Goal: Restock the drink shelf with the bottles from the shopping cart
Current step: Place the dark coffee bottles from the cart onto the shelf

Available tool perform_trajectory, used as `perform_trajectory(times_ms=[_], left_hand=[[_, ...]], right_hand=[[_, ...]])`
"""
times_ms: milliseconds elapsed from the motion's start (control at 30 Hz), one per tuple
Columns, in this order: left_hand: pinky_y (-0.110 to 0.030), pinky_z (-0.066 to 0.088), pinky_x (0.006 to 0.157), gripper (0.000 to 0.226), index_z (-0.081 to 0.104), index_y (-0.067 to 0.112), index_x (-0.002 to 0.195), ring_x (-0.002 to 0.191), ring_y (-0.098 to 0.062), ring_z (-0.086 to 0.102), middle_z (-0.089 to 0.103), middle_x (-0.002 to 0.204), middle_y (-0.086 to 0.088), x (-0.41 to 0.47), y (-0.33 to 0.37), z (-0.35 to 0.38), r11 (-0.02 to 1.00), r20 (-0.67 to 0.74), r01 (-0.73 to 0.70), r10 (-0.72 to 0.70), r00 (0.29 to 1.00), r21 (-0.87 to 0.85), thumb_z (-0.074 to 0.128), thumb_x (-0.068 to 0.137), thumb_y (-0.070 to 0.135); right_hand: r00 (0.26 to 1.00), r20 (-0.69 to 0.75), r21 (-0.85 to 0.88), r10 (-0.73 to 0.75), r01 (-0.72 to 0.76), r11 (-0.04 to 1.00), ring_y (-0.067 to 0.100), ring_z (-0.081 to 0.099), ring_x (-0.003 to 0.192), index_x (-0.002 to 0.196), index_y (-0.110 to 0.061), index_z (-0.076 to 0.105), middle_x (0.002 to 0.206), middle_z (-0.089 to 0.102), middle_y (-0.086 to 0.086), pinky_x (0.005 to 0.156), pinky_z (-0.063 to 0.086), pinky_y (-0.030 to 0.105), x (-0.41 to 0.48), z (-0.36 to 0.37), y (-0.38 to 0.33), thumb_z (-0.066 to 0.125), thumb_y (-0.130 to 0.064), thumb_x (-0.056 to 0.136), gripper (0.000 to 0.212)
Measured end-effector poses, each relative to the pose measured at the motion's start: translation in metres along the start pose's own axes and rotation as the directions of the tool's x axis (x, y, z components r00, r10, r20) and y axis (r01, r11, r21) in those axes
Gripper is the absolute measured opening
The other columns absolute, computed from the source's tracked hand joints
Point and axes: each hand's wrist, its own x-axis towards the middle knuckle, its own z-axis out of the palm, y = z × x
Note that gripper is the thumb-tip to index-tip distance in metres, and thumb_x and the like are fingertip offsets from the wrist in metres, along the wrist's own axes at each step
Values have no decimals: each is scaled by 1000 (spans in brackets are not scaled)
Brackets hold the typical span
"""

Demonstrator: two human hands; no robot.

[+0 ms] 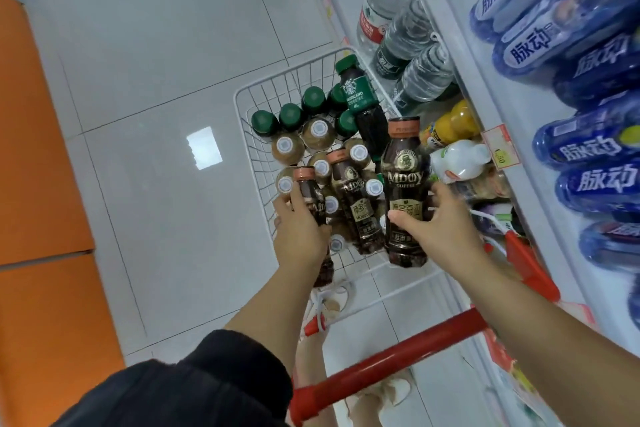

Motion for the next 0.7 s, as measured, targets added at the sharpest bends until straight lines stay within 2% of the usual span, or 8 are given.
perform_trajectory(times_ms=[133,300,367,433,467,533,600,700], left_hand=[[-47,50,83,98,8,30,147,110,-38,52,29,135,-12,1,-6,5,999,12,-1,2,1000,-39,75,75,22],[-31,41,78,99,10,37,147,108,-31,53,38,130,-11,-9,-3,-5,977,29,-83,91,995,-194,73,74,17],[-23,42,81,96,17,41,143,112,-14,54,46,128,-1,-24,6,-19,943,1,-200,208,978,-266,75,70,16],[-9,44,75,91,24,49,130,102,10,55,52,114,22,-47,25,-39,876,-32,-294,305,952,-384,76,68,6],[-8,46,74,90,26,51,126,97,13,57,51,109,27,-61,37,-50,842,-46,-324,338,940,-430,75,68,3],[-15,48,79,80,35,54,118,95,10,59,57,106,25,-88,63,-69,795,-80,-379,389,918,-473,74,70,5],[-5,40,75,70,39,58,105,89,22,53,55,100,28,-118,94,-88,744,-126,-453,454,882,-492,76,71,11],[6,33,72,74,36,49,126,91,30,43,47,113,28,-171,139,-112,653,-180,-556,552,814,-514,79,71,24]], right_hand=[[1000,4,4,-5,5,1000,10,54,89,120,-17,50,97,56,-8,76,38,24,-4,0,10,75,-23,75,51],[1000,-9,17,-21,21,1000,6,52,85,120,-19,50,97,55,-9,73,38,23,-18,-10,10,75,-24,76,51],[998,-21,37,-53,54,998,-1,54,82,117,-23,51,95,57,-12,68,41,18,-29,-22,4,75,-24,75,48],[995,-52,75,-83,86,993,3,60,88,113,-26,51,98,61,-11,75,48,22,-43,-40,-4,76,-25,73,47],[992,-74,82,-100,106,991,7,61,90,112,-26,51,100,62,-10,78,48,26,-53,-52,-10,77,-25,72,47],[981,-126,86,-145,157,984,5,59,87,115,-24,51,99,62,-10,74,46,20,-75,-79,-26,77,-23,73,50],[961,-197,96,-197,218,971,0,58,82,114,-26,48,97,61,-12,69,43,13,-102,-111,-41,77,-22,73,50],[912,-318,116,-258,307,944,9,62,92,122,-22,49,106,64,-7,81,48,27,-146,-159,-58,78,-25,72,58]])
